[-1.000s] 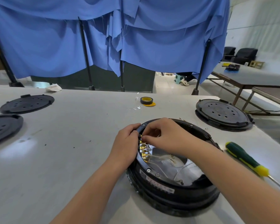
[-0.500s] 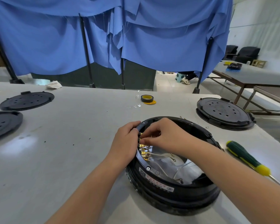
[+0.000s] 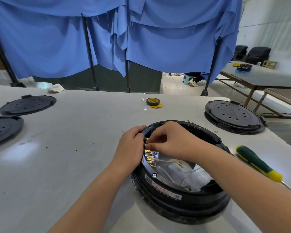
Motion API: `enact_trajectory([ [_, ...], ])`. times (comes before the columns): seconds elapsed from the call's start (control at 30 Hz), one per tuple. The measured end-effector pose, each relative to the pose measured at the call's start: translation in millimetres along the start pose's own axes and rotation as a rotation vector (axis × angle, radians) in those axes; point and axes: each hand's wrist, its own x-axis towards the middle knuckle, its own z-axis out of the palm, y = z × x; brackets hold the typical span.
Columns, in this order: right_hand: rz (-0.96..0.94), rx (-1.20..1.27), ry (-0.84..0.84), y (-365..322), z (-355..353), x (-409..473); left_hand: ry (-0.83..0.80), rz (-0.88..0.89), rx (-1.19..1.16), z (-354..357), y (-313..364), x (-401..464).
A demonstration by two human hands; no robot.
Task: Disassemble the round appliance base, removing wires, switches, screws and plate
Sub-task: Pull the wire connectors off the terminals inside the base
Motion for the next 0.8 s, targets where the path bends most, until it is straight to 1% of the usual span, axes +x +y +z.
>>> enact_trajectory([
  [0.8, -0.005, 0.016, -0.007, -2.0, -0.8, -0.6, -0.005, 0.044, 0.009, -1.1, -0.1, -0.1],
])
